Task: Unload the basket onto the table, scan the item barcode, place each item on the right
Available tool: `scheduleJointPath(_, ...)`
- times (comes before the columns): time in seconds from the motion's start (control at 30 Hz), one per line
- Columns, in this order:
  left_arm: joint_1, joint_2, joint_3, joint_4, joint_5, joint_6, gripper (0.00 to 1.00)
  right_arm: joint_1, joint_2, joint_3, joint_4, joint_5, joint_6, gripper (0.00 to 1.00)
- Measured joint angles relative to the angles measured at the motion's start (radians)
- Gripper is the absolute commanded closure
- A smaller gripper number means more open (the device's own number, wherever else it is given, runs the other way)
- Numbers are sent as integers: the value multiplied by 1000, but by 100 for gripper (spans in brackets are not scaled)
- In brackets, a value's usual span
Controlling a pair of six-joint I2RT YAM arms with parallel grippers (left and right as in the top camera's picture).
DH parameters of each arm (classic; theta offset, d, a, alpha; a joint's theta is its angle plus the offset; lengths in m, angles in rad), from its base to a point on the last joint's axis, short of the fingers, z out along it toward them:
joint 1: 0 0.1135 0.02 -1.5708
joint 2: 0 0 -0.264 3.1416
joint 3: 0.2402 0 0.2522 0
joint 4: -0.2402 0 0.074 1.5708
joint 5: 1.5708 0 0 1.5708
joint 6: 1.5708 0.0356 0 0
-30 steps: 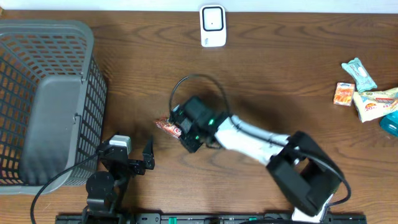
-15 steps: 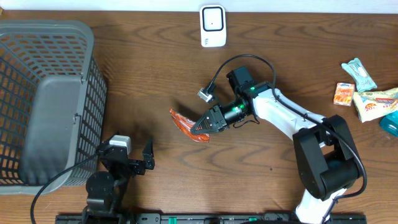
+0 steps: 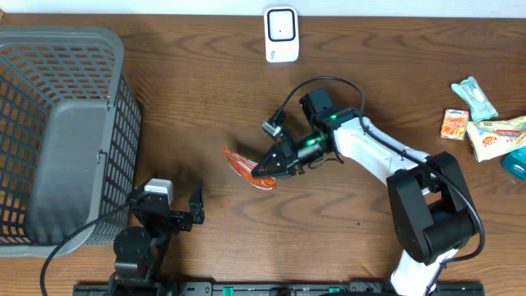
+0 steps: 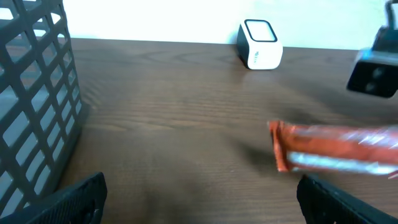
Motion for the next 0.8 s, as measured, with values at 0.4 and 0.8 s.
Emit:
scheduleJointPath(0.4, 0, 0, 0, 0, 0, 0, 2, 104, -2, 12, -28, 1027, 8, 1)
scheduleJointPath(0.8, 0, 0, 0, 0, 0, 0, 2, 210, -17, 172, -56, 1217, -112, 1)
